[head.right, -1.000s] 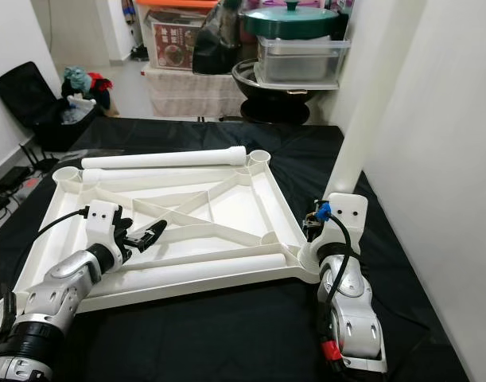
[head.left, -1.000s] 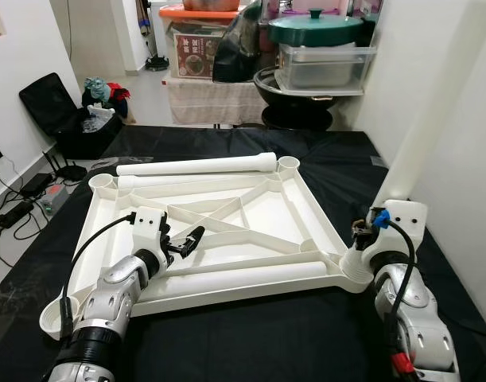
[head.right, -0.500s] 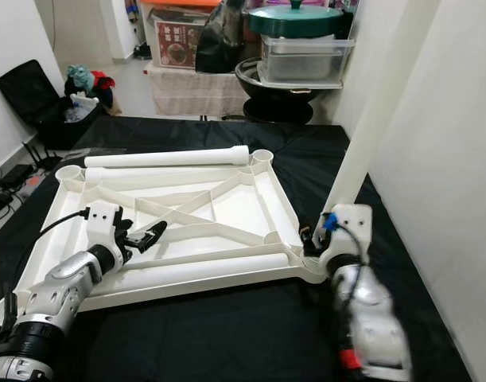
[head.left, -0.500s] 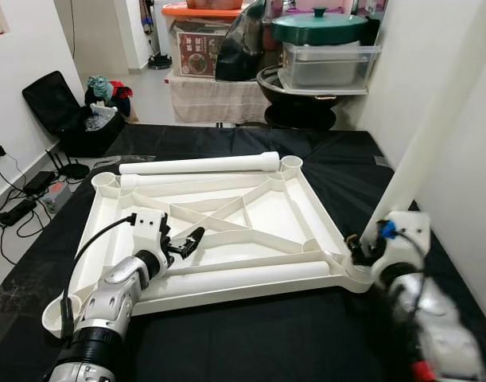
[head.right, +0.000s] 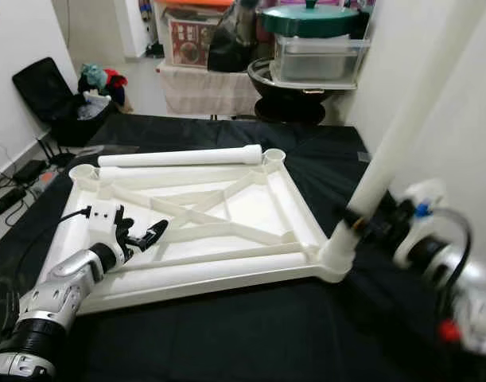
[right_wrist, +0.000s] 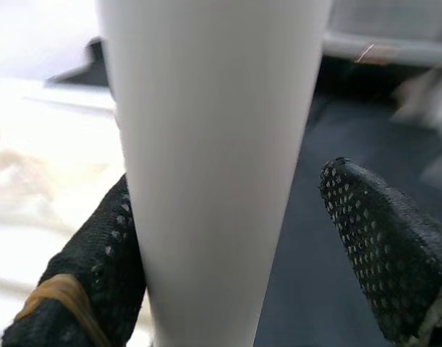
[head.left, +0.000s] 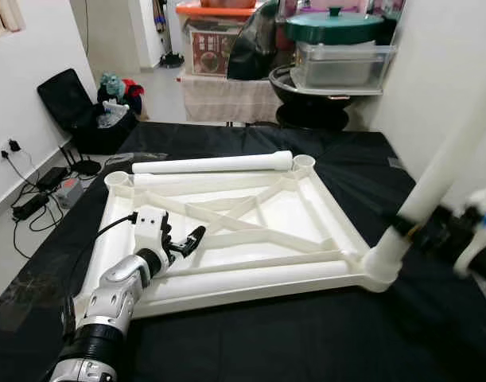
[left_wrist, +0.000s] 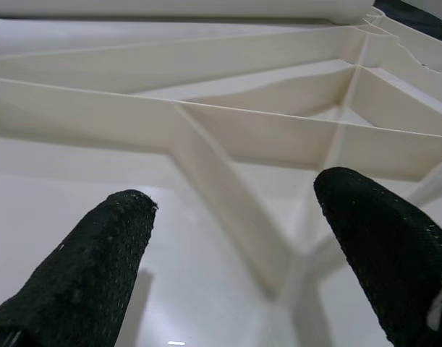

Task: Building children table

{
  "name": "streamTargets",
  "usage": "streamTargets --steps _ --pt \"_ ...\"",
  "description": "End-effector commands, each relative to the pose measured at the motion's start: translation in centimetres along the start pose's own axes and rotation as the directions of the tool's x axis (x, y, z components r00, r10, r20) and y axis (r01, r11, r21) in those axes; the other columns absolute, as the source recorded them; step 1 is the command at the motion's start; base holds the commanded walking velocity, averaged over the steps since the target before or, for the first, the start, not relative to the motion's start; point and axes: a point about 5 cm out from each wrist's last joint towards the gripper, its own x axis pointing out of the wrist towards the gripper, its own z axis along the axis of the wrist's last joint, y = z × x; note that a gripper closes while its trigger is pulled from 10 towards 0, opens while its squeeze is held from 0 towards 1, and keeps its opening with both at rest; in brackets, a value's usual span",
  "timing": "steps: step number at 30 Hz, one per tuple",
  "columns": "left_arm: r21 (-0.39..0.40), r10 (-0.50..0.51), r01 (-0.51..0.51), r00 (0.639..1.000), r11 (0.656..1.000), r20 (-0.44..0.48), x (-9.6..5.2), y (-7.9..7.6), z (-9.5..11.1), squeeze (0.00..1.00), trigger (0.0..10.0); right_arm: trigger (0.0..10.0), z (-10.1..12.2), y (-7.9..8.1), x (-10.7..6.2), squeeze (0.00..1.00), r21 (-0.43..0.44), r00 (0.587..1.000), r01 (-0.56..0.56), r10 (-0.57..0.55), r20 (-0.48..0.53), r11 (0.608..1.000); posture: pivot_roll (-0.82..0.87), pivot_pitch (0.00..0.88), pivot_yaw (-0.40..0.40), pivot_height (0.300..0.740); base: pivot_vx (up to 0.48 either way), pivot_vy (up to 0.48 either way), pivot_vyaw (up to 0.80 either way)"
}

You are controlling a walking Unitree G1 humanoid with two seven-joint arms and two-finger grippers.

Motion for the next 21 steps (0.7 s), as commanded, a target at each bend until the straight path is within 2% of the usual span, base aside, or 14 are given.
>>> streamTargets --steps 1,2,9,11,14,15,17,18,19,20,21 --pt "0.015 0.0 0.0 1.0 1.0 -0.01 0.1 0.0 -0.1 0.0 10.0 6.4 -0.2 -0.8 -0.2 0.0 0.01 1.0 0.019 -0.019 0.004 1.0 0.03 0.0 -0.046 0.74 0.0 0.0 0.0" --pt "0.016 0.004 -0.004 1.0 1.0 -0.008 0.0 0.2 -0.1 0.0 10.0 0.0 -0.1 -1.2 0.3 0.0 0.029 0.999 0.032 -0.033 0.023 0.999 0.04 0.0 -0.053 0.74 0.0 0.0 0.0" --pt "0.017 0.006 -0.005 1.0 1.0 -0.01 -0.2 0.2 -0.3 0.0 10.0 0.0 -0.2 -1.0 0.8 0.0 0.059 0.994 0.078 -0.083 0.077 0.995 0.04 0.0 -0.049 0.74 0.0 0.0 0.0" --pt "0.018 0.003 -0.003 1.0 1.0 -0.011 -0.2 0.2 -0.3 0.0 10.0 0.0 -0.3 -0.8 0.7 0.0 0.057 0.993 0.082 -0.086 0.075 0.995 0.04 0.0 -0.046 0.74 0.0 0.0 0.0" --pt "0.022 -0.003 0.003 1.0 1.0 -0.012 0.0 0.2 -0.2 0.0 10.0 0.0 -0.7 0.4 0.6 0.0 0.066 0.989 0.132 -0.137 0.065 0.989 0.03 0.0 -0.036 0.74 0.0 0.0 0.0" --pt "0.024 -0.004 0.005 1.0 1.0 -0.012 0.0 0.2 -0.2 0.0 10.0 0.0 -1.0 0.3 0.7 0.0 0.071 0.979 0.195 -0.198 0.042 0.978 0.03 0.0 -0.036 0.74 0.0 0.0 0.0" --pt "0.024 -0.004 0.005 1.0 1.0 -0.012 0.0 0.2 -0.2 0.0 10.0 0.0 -1.0 0.3 0.7 0.0 0.071 0.979 0.195 -0.198 0.042 0.978 0.03 0.0 -0.036 0.74 0.0 0.0 0.0" --pt "0.026 -0.006 0.007 1.0 1.0 -0.012 0.1 0.2 -0.2 0.0 10.0 0.0 -1.6 0.0 0.7 0.0 0.051 0.93 0.367 -0.367 -0.019 0.929 0.02 0.0 -0.032 0.74 0.0 0.0 0.0" --pt "0.027 -0.007 0.008 1.0 1.0 -0.013 0.0 0.2 -0.2 0.0 10.0 0.0 -2.3 0.2 0.4 0.0 0.064 0.83 0.557 -0.555 -0.056 0.828 0.02 0.0 -0.031 0.74 0.0 0.0 0.0" --pt "0.027 -0.007 0.008 1.0 1.0 -0.013 0.0 0.2 -0.2 0.0 10.0 0.0 -2.3 0.2 0.4 0.0 0.064 0.83 0.557 -0.555 -0.056 0.828 0.02 0.0 -0.031 0.74 0.0 0.0 0.0" --pt "0.028 -0.007 0.008 1.0 1.0 -0.015 0.0 0.2 -0.3 0.0 10.0 0.0 -3.1 1.2 -0.1 0.0 0.06 0.72 0.693 -0.688 -0.086 0.718 0.02 0.0 -0.031 0.74 0.0 0.0 0.0"
